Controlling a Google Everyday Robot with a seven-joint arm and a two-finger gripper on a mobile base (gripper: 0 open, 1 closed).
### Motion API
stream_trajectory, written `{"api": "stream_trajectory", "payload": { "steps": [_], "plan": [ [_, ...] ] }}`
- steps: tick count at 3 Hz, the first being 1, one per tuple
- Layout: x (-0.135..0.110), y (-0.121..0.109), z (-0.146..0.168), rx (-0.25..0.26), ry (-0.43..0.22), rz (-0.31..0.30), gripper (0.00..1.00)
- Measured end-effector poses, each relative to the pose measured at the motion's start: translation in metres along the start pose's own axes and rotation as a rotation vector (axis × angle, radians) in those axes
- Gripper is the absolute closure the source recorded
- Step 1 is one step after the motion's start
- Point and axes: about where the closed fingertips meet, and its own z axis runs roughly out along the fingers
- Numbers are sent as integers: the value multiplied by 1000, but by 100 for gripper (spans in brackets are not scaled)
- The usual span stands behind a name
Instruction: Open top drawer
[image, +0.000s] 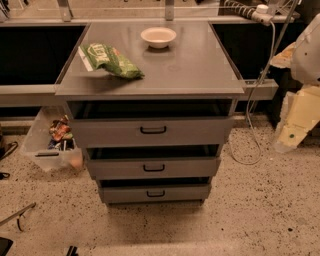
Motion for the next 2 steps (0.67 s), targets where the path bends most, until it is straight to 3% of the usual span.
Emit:
{"api": "stream_trajectory", "payload": {
  "steps": [2],
  "plan": [
    [7, 1, 16, 12, -18, 4, 0]
  ]
}}
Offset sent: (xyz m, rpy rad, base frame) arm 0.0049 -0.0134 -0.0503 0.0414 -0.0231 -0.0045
